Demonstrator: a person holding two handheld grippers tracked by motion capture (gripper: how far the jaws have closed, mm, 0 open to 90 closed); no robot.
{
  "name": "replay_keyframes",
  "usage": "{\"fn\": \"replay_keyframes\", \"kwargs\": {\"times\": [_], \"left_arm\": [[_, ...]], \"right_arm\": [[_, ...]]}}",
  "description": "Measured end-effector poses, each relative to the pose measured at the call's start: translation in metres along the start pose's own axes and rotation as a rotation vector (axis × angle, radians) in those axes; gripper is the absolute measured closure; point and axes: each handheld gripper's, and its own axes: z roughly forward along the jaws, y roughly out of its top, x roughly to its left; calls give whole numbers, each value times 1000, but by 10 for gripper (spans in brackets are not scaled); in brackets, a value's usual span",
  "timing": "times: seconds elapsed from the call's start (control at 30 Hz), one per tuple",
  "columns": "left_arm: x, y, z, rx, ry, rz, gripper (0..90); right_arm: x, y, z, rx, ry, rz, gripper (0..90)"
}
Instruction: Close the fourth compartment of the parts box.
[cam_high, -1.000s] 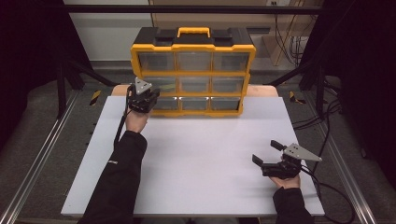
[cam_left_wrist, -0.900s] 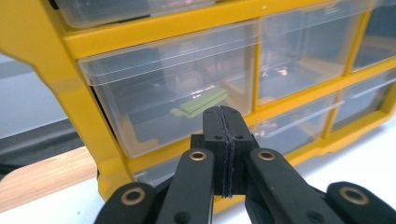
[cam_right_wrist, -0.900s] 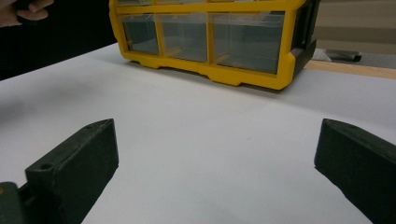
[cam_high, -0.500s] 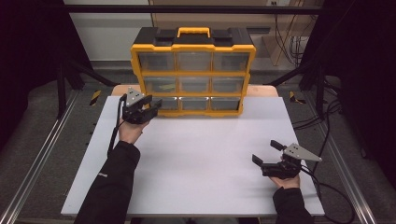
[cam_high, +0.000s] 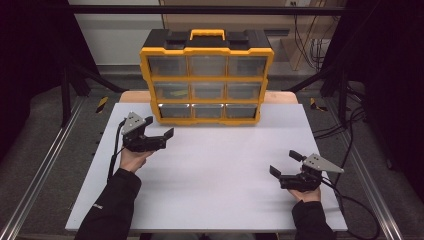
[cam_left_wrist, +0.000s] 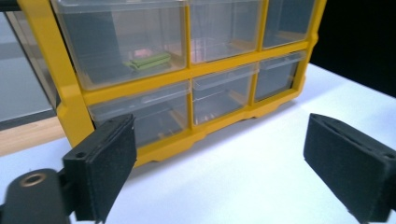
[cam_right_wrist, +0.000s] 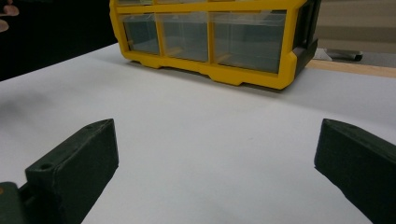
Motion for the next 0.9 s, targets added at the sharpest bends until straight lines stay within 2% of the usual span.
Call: {"fn": "replay_keyframes", "kwargs": {"times": [0.33, 0.53, 0.9], "left_arm": [[4, -26, -23, -30, -38, 4, 53], [1, -47, -33, -26, -60, 35, 53], [4, -74, -49, -58, -54, 7, 53]], "right_arm": [[0, 0, 0, 1, -2, -1, 3], [0, 0, 0, 2, -3, -1, 2], [0, -1, 1, 8, -2, -1, 2]]}}
